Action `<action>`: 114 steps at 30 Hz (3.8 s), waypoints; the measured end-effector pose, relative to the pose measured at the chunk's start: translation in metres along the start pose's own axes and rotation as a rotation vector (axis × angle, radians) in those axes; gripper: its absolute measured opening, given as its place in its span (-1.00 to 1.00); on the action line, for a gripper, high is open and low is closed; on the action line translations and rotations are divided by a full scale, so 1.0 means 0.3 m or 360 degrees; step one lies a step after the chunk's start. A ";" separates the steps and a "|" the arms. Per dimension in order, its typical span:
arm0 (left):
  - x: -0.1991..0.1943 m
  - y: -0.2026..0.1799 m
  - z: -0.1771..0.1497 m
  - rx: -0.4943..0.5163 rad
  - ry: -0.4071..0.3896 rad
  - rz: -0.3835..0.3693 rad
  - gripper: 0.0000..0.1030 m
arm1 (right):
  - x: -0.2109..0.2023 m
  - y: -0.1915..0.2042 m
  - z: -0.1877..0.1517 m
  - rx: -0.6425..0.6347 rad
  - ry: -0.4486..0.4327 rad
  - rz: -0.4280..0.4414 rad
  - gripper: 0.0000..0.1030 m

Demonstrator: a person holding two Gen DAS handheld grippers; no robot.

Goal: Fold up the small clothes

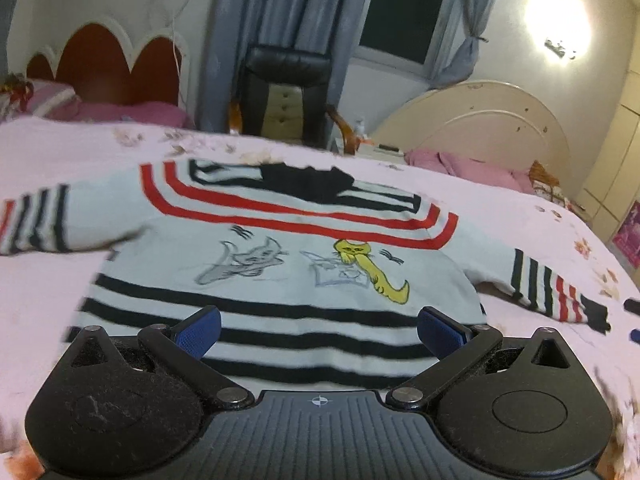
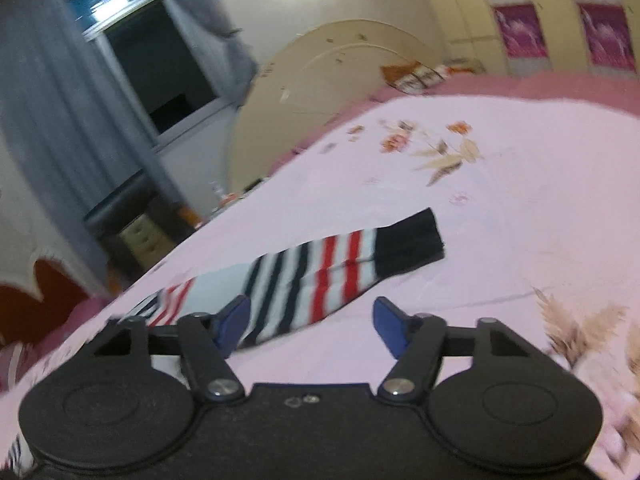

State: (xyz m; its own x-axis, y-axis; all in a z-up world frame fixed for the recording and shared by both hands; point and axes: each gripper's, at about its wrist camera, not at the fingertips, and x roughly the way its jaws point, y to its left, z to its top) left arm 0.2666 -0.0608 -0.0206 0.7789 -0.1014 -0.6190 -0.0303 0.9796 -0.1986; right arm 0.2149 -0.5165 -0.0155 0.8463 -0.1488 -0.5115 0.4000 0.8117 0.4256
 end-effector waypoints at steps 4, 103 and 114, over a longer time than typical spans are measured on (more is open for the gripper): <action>0.155 -0.047 0.020 0.0005 0.0109 0.0056 1.00 | 0.189 -0.121 0.034 0.0186 0.0051 -0.0035 -0.05; 0.701 0.464 0.303 -0.0260 0.0346 -0.0432 -0.89 | 0.544 0.385 -0.337 0.0742 0.0516 0.0623 -0.10; 0.662 0.451 0.342 -0.0150 0.0292 -0.0423 -0.89 | 0.541 0.420 -0.319 0.0558 0.0485 0.0586 -0.72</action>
State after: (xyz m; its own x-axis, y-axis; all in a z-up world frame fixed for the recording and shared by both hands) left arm 0.4814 0.0694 -0.0924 0.6418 -0.3892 -0.6608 0.0942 0.8952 -0.4357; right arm 0.3688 -0.3843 -0.1163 0.8331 0.3184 -0.4524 0.2351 0.5364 0.8105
